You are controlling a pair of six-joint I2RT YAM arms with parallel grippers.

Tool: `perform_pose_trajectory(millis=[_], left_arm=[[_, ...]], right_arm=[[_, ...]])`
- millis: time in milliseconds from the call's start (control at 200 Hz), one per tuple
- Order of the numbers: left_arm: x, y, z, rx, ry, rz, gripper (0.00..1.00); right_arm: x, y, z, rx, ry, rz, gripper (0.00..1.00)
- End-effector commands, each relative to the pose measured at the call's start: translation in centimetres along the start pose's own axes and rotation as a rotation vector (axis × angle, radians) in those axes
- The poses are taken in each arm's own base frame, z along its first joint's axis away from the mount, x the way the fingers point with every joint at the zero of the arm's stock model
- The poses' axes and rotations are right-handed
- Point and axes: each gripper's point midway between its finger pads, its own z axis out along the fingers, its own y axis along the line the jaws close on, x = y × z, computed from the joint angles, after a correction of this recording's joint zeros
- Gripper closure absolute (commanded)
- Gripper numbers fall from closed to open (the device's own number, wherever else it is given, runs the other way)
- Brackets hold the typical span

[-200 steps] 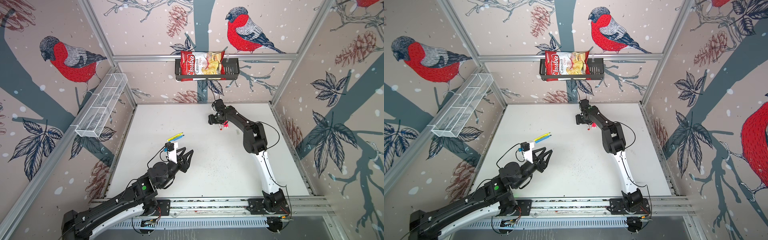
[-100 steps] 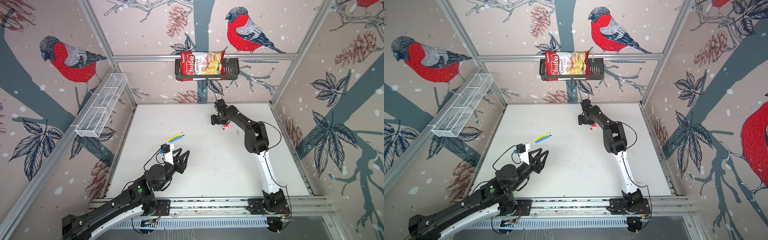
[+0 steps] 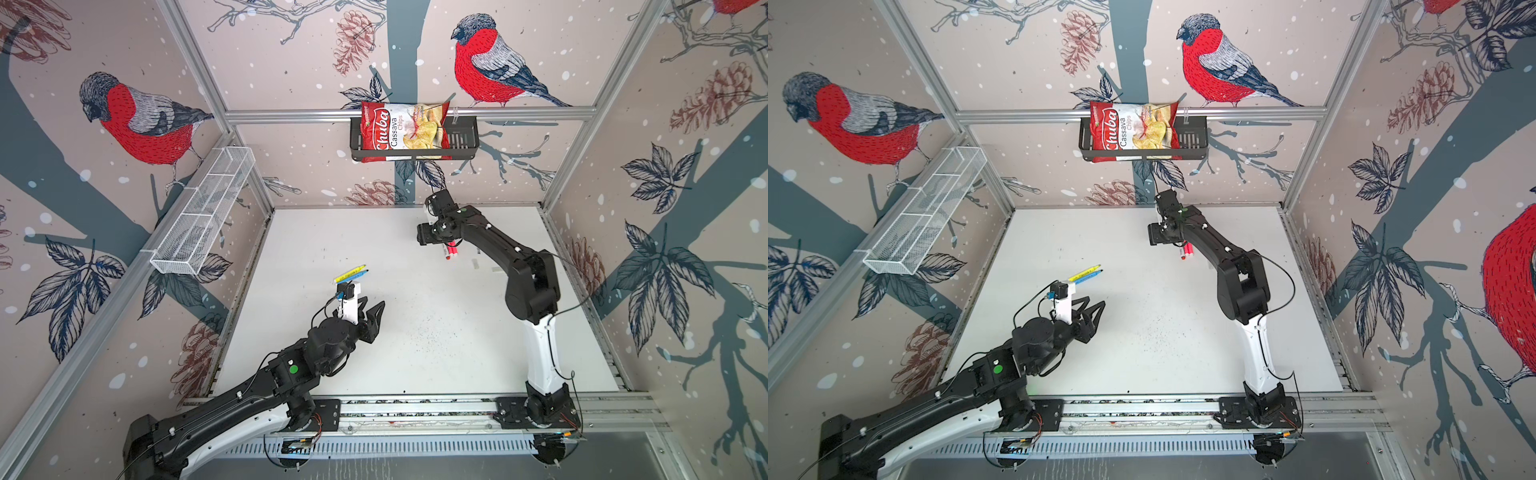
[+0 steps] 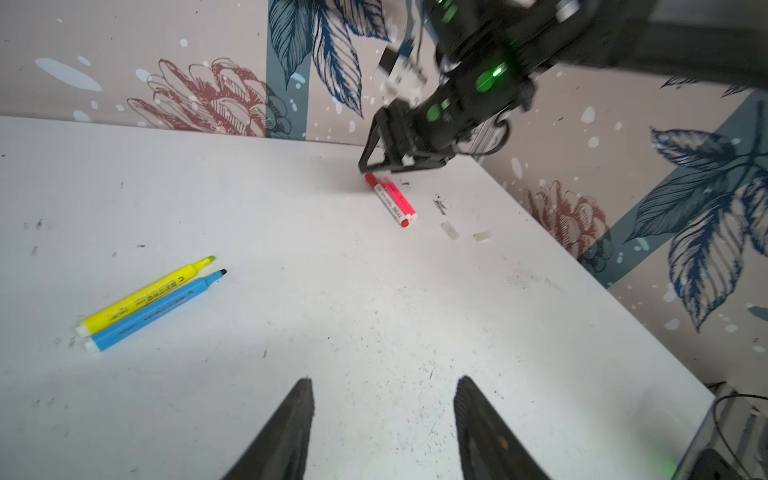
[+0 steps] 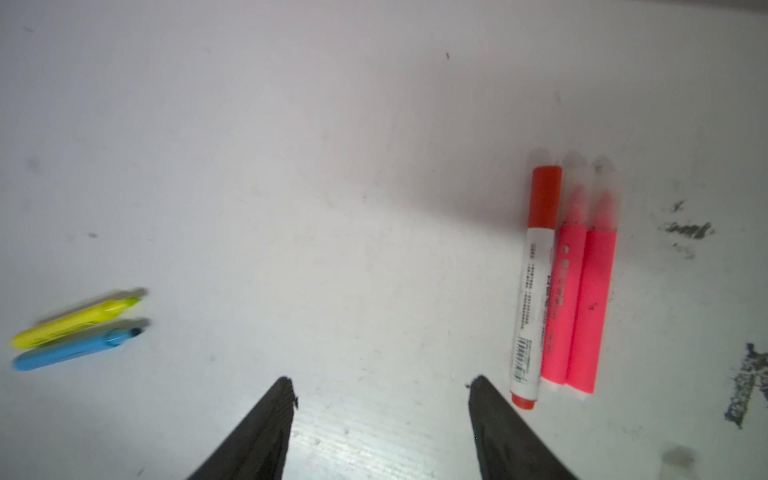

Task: Insert the pens into the pen caps
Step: 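Move the left gripper over the yellow and blue highlighters while the right gripper withdraws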

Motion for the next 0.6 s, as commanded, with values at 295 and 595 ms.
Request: perform_pose_trajectory(millis=[295, 595], left_arm=[[0.1, 6.9, 4.9, -0.141, 0.122, -0.145, 0.45], [0.4, 12.1, 7.7, -0.271, 0.194, -0.155, 0.46]], right_arm=[[-0.4, 1.6, -14.1, -0.415, -0.427, 0.094, 0.01], [6.0, -2.8, -10.2, -0.546, -0.178, 0.411, 0.01]])
